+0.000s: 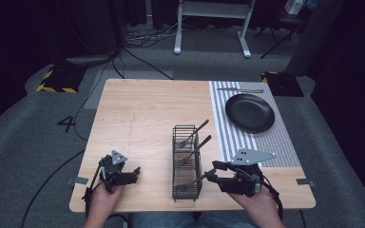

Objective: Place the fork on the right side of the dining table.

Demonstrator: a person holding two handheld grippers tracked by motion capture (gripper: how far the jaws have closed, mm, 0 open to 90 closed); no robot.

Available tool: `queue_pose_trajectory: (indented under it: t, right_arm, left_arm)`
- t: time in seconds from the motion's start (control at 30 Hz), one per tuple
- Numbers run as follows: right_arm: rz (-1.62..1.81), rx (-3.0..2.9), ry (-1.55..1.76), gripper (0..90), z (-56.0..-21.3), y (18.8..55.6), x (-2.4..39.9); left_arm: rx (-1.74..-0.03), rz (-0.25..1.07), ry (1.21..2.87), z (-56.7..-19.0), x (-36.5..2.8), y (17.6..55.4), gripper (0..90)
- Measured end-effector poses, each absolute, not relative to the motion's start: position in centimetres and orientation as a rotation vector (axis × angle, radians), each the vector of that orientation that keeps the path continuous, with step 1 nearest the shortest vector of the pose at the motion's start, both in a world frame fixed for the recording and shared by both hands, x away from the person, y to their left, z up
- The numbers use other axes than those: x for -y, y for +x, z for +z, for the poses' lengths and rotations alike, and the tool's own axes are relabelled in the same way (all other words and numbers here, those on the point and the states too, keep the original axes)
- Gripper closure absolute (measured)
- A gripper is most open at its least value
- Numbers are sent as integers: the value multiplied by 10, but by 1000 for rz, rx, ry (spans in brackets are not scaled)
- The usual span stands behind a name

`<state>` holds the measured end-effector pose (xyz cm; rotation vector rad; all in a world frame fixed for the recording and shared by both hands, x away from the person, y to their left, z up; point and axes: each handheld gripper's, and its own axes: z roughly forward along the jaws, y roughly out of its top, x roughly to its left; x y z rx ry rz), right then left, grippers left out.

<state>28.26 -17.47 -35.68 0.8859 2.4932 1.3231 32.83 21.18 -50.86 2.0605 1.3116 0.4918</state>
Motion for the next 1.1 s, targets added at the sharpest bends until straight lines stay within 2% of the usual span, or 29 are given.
queue_pose_trajectory:
  t: [0.27,0.37,0.97,1.1]
  right_arm:
    - [1392,-2575,924,691,-366,293,176]
    - [1408,-2597,925,771,-367,295,176]
    - [1434,-2593,892,812,-360,293,172]
    - [1451,-2559,868,863,-352,292,172]
  left_arm:
    - [-1311,493,2059,-509,-212,328,151]
    - [-1311,494,2059,-509,-212,328,151]
    - [-1311,493,2059,-509,-212,328,152]
    - [-1311,495,2058,-509,-212,328,151]
